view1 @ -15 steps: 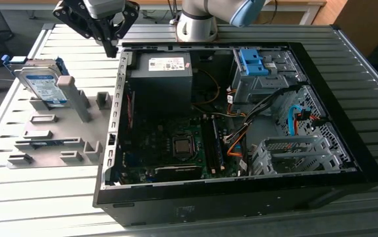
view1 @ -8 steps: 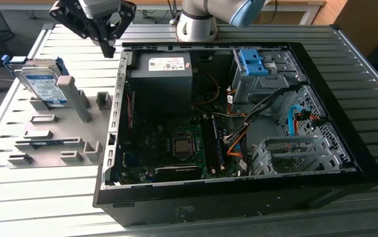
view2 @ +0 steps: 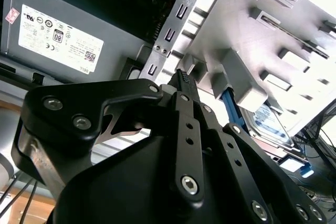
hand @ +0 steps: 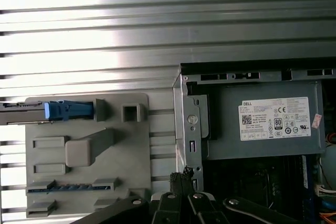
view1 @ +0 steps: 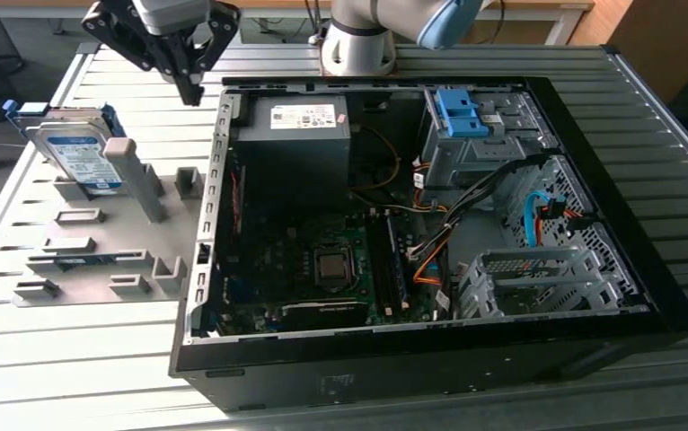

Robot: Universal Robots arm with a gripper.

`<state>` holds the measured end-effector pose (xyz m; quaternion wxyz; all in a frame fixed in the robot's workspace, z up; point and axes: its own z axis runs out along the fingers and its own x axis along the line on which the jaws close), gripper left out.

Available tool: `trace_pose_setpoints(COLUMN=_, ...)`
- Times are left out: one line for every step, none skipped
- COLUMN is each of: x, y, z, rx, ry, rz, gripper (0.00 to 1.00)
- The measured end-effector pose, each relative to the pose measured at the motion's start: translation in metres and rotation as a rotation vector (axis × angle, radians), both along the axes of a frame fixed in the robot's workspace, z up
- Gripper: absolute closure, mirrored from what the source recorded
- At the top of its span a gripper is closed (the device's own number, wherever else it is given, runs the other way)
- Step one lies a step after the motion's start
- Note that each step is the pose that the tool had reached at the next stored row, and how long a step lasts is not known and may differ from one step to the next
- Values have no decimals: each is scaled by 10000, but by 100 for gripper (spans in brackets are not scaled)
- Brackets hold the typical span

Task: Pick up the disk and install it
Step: 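Reach for the disk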

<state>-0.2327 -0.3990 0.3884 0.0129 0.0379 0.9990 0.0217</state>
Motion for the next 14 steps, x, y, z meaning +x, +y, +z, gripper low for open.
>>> trace_pose_setpoints(x=-9, y=0, z=0, rx=0, ry=0, rz=0, gripper=89)
trace_pose_setpoints(x=-16, y=0, z=-1, rx=1, ry=0, rz=0, gripper=89)
trace_pose_setpoints(x=-23, y=0, z=-2, rx=1, ry=0, rz=-1, gripper=89)
trace_pose_setpoints(x=-30, y=0, z=-3, rx=1, ry=0, rz=0, gripper=89)
trace_pose_setpoints(x=-37, y=0, z=-3, rx=0, ry=0, rz=0, gripper=89)
trace_pose_setpoints(x=-45, y=0, z=-4, rx=1, ry=0, rz=0, gripper=89)
trace_pose_setpoints(x=-53, y=0, z=-4, rx=0, ry=0, rz=0, gripper=89)
trace_pose_setpoints(x=-62, y=0, z=-5, rx=0, ry=0, rz=0, gripper=89)
trace_pose_setpoints(x=-69, y=0, z=-5, rx=1, ry=0, rz=0, gripper=89)
trace_pose_setpoints(x=-76, y=0, z=-6, rx=1, ry=0, rz=-1, gripper=89)
trace_pose_setpoints(x=-83, y=0, z=-6, rx=0, ry=0, rz=-1, gripper=89)
trace_pose_setpoints(x=-89, y=0, z=-6, rx=1, ry=0, rz=-1, gripper=89)
trace_pose_setpoints(x=-96, y=0, z=-7, rx=0, ry=0, rz=-1, gripper=89)
trace_pose_setpoints(x=-102, y=0, z=-7, rx=0, ry=0, rz=-1, gripper=89)
